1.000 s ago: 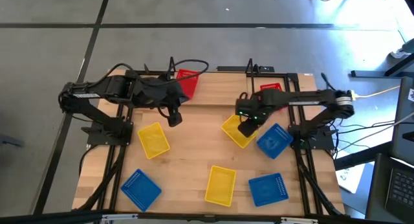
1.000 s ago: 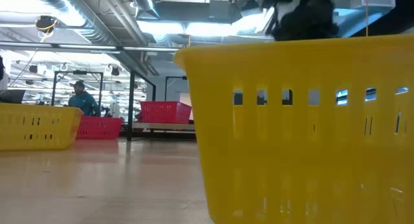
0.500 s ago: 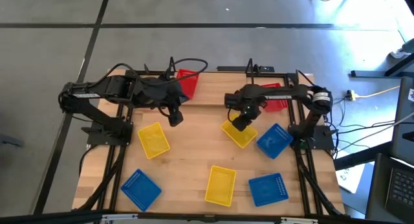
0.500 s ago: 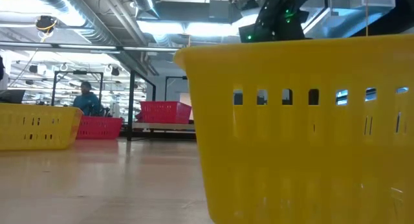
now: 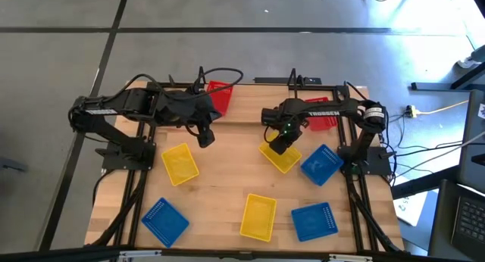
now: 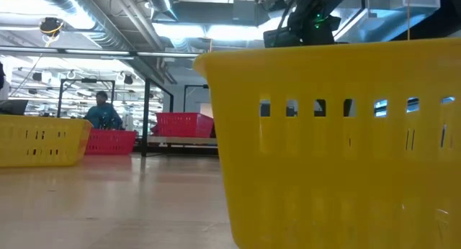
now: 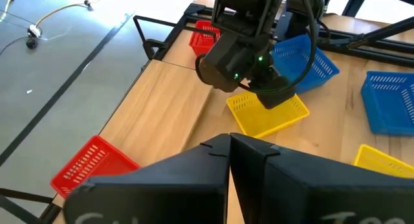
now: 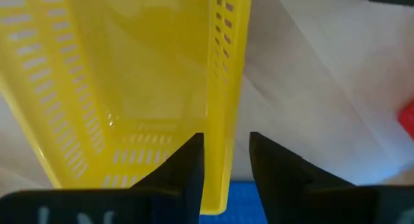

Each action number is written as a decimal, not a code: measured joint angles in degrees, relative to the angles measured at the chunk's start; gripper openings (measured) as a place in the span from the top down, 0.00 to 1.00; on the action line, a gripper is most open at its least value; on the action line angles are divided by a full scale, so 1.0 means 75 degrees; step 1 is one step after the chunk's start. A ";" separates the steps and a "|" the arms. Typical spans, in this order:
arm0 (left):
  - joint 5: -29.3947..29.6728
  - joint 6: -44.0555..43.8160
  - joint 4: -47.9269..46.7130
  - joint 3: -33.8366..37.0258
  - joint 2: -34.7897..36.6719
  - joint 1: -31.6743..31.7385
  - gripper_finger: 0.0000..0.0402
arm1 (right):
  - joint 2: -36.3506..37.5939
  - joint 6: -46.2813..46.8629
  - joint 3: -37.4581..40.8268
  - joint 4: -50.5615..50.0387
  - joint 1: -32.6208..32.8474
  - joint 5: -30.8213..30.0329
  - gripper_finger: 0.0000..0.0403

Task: Stack baskets on shelf by color
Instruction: Put the top right yellow bin on the shelf

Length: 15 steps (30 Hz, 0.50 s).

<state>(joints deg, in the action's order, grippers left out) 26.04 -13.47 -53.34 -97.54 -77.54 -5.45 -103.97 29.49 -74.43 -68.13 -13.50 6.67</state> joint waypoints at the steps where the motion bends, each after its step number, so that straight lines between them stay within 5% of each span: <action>1: 0.0000 0.0000 0.0000 0.0000 0.0000 0.0000 1.00 | -0.0038 -0.0002 0.0000 0.0117 0.0000 0.0002 0.70; 10: 0.0003 0.0000 -0.0003 0.0000 0.0000 0.0000 1.00 | -0.0760 -0.0450 0.0000 0.0473 0.0000 -0.0130 0.71; 15: 0.0006 -0.0003 -0.0003 0.0000 0.0000 0.0000 1.00 | -0.0873 -0.0573 0.0000 0.0520 0.0000 -0.0051 0.86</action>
<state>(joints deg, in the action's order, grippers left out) 26.09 -13.50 -53.36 -97.54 -77.54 -5.45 -110.52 25.19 -74.43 -64.23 -13.50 6.28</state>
